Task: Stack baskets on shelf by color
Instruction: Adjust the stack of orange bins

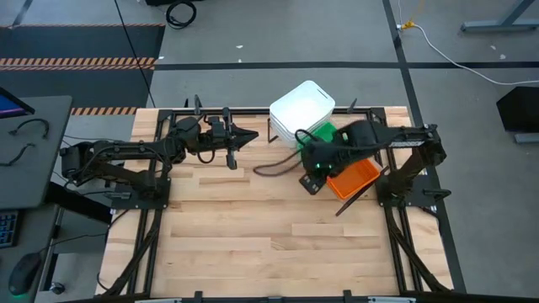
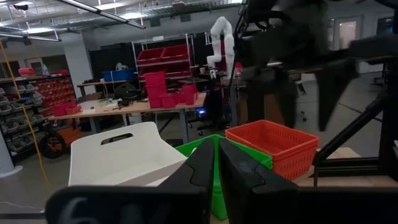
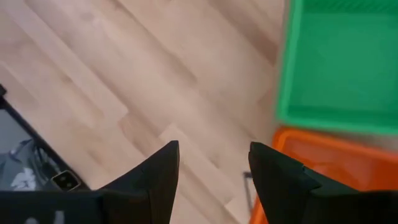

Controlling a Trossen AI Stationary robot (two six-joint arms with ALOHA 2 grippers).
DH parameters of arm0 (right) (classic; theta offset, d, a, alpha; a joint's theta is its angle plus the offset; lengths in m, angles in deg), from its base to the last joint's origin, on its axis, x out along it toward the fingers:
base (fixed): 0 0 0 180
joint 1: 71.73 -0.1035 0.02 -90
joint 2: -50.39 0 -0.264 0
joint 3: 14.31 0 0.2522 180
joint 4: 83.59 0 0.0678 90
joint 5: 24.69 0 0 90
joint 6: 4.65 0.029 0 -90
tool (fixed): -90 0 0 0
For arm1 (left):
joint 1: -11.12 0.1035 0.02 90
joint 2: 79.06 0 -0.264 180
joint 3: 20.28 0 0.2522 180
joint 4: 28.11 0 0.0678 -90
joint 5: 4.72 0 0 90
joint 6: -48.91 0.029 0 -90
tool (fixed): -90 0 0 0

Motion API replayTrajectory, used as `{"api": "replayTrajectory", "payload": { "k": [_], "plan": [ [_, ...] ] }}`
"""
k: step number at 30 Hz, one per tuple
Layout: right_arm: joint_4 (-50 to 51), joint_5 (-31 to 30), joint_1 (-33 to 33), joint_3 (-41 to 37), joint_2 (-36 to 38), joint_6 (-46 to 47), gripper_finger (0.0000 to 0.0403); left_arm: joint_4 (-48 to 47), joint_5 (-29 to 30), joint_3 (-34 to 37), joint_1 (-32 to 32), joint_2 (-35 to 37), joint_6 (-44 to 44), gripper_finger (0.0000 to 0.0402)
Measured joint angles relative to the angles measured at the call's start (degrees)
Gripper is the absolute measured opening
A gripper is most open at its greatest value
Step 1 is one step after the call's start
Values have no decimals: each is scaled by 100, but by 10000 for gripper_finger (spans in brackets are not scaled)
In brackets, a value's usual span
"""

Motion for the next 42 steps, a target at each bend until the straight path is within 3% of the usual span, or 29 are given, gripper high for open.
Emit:
{"api": "replayTrajectory", "payload": {
  "k": [10, 30, 42],
  "plan": [
    [2, -87, -826, -514, -1, 1136, 198, 0, 0, 0, -7, 0, -40, 33],
    [4, -168, -938, -1989, 899, 1731, 196, -32, -4, 0, -48, 0, -188, 35],
    [0, -290, -933, -2179, 836, 1559, 196, -34, -2, 0, -46, 0, -185, 36]
  ]
}}
